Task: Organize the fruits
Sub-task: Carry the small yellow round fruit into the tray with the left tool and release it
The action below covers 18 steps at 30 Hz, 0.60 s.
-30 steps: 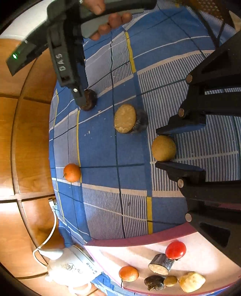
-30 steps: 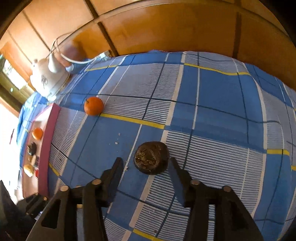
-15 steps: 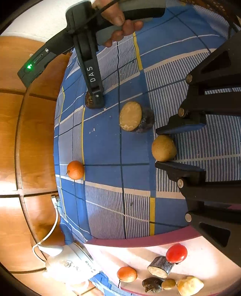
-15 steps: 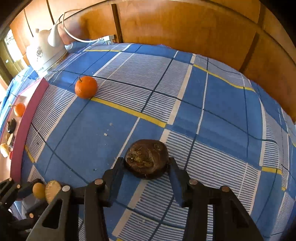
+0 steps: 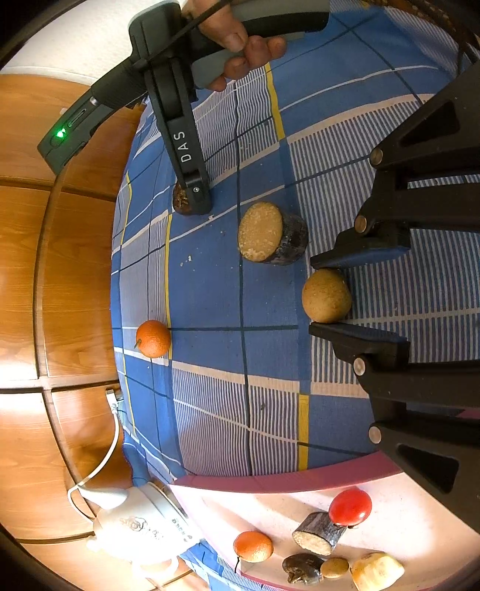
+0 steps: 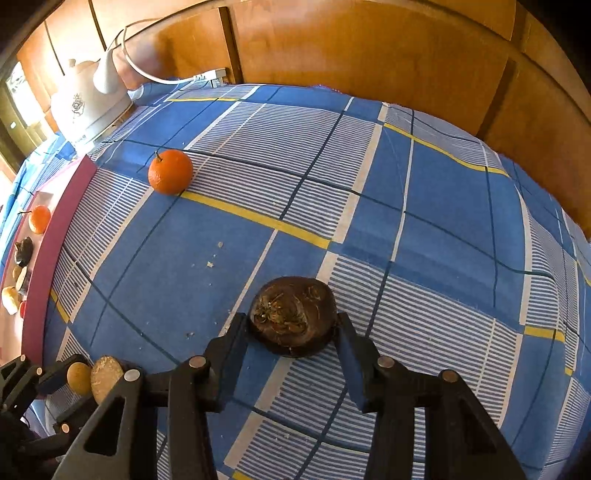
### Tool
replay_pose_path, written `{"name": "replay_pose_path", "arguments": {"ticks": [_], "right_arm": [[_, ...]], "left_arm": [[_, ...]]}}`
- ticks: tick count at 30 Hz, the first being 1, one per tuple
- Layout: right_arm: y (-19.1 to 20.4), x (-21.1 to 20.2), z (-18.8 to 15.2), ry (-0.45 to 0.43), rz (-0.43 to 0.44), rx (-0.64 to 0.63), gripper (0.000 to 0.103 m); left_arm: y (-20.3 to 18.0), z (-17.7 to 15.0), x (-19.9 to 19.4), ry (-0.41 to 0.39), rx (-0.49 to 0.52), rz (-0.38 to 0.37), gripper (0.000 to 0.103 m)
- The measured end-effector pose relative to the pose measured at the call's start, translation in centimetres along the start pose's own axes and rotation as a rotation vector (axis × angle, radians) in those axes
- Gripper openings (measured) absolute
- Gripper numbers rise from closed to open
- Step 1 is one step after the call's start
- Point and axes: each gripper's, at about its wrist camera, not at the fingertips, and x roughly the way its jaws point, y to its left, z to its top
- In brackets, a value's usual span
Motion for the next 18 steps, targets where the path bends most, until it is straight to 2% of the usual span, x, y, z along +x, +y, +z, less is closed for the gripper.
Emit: {"name": "replay_pose_path", "arguments": {"ticks": [18], "right_arm": [[0.03,0.07,-0.14,0.002,0.003,-0.014,0.048]], "left_arm": [[-0.05,-0.04,0.00,-0.001,0.000,0.002,0.029]]}}
